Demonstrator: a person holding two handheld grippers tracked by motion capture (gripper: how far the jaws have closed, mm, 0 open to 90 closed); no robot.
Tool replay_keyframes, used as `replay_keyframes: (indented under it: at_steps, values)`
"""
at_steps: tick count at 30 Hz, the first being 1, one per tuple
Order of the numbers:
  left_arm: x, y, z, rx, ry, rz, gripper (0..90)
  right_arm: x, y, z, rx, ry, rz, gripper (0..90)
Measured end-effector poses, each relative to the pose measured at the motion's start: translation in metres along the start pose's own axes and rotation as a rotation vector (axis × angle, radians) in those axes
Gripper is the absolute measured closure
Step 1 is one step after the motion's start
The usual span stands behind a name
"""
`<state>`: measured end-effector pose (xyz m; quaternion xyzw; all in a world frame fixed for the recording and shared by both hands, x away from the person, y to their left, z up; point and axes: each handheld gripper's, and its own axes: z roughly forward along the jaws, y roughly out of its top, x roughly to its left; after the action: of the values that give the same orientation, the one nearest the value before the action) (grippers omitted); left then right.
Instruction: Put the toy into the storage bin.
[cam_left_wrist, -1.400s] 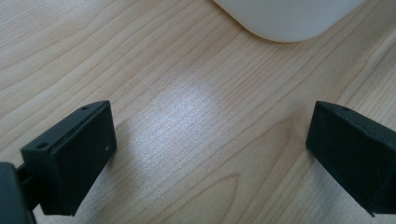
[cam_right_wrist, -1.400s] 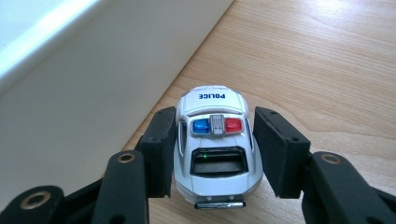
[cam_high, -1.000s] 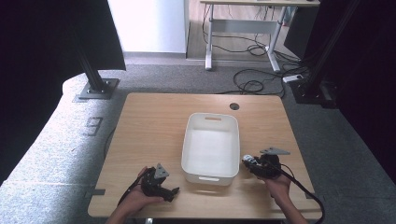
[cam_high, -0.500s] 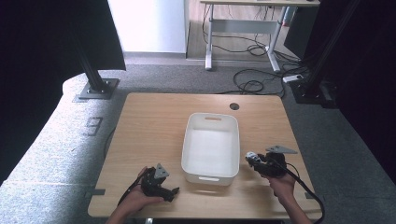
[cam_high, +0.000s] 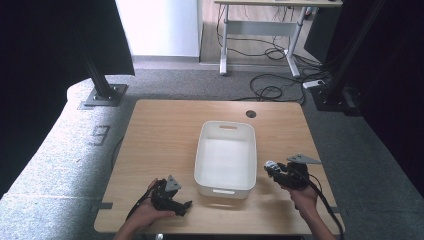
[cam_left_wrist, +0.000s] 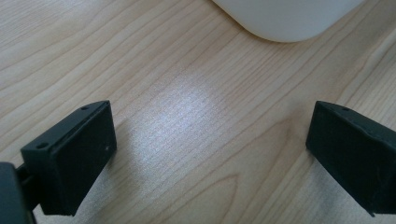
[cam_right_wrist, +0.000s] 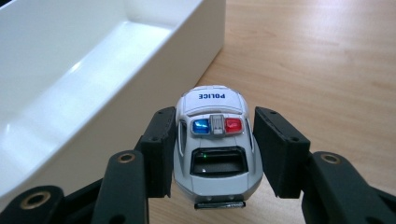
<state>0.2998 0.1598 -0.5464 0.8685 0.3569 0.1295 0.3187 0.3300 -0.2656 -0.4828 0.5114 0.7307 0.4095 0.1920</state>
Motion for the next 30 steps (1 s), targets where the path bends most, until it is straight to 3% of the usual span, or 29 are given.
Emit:
replay_keyframes:
  at_steps: [10,30]
  values:
    - [0.000,0.000,0.000,-0.001,-0.001,0.001,2.1,0.019,0.003,-0.001,-0.009,0.026,-0.051,50.6]
    - [0.000,0.000,0.000,-0.002,-0.001,0.001,2.0,0.022,0.010,-0.008,-0.030,0.037,-0.042,50.6]
